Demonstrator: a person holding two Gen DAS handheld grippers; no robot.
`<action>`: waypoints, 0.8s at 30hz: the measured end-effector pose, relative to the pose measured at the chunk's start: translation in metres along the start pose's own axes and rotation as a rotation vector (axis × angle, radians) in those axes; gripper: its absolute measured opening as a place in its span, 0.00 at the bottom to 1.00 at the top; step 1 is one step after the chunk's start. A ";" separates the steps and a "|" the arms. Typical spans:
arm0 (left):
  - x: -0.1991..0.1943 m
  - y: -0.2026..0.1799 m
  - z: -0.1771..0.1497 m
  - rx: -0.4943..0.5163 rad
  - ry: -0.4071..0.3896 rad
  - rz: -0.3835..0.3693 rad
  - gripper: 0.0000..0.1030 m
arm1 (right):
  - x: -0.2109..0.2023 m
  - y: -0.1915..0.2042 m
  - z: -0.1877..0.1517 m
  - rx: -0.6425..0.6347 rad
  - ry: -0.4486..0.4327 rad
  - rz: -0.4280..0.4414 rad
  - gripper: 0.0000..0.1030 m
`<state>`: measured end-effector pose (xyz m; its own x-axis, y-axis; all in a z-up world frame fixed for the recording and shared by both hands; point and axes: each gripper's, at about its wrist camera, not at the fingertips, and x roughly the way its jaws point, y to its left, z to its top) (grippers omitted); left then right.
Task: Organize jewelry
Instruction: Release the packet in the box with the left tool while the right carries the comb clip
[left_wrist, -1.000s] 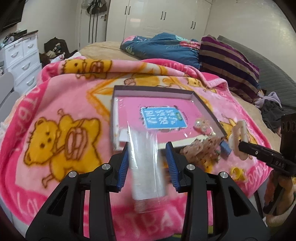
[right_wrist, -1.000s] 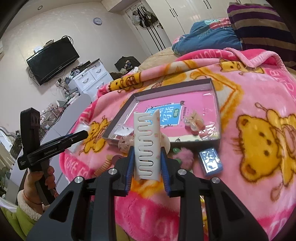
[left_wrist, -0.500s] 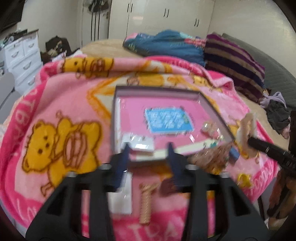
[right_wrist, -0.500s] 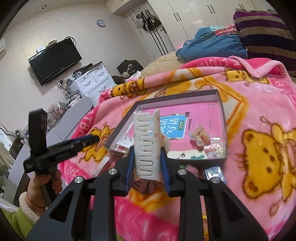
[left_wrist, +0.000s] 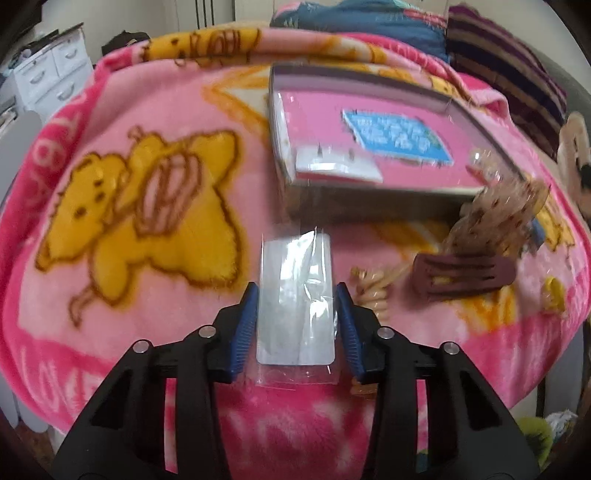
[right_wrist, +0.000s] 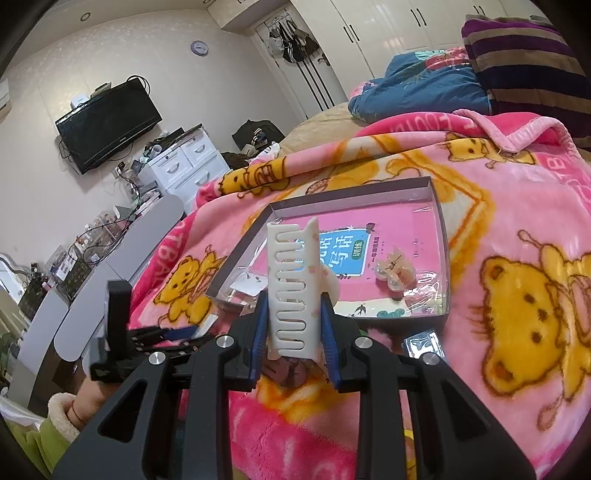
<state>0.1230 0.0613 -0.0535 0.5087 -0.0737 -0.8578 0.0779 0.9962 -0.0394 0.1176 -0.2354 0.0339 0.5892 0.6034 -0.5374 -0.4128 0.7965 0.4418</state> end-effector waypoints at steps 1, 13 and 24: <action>0.000 0.000 -0.001 0.004 -0.004 0.002 0.31 | 0.000 -0.001 0.000 0.001 0.000 -0.001 0.25; -0.059 -0.007 0.038 -0.013 -0.189 -0.043 0.30 | 0.009 -0.011 0.019 -0.003 -0.017 -0.021 0.25; -0.037 -0.026 0.086 -0.026 -0.204 -0.121 0.31 | 0.029 -0.027 0.043 0.016 -0.018 -0.054 0.25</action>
<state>0.1757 0.0338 0.0229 0.6602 -0.1975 -0.7246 0.1280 0.9803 -0.1505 0.1758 -0.2412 0.0368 0.6231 0.5584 -0.5477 -0.3685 0.8272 0.4241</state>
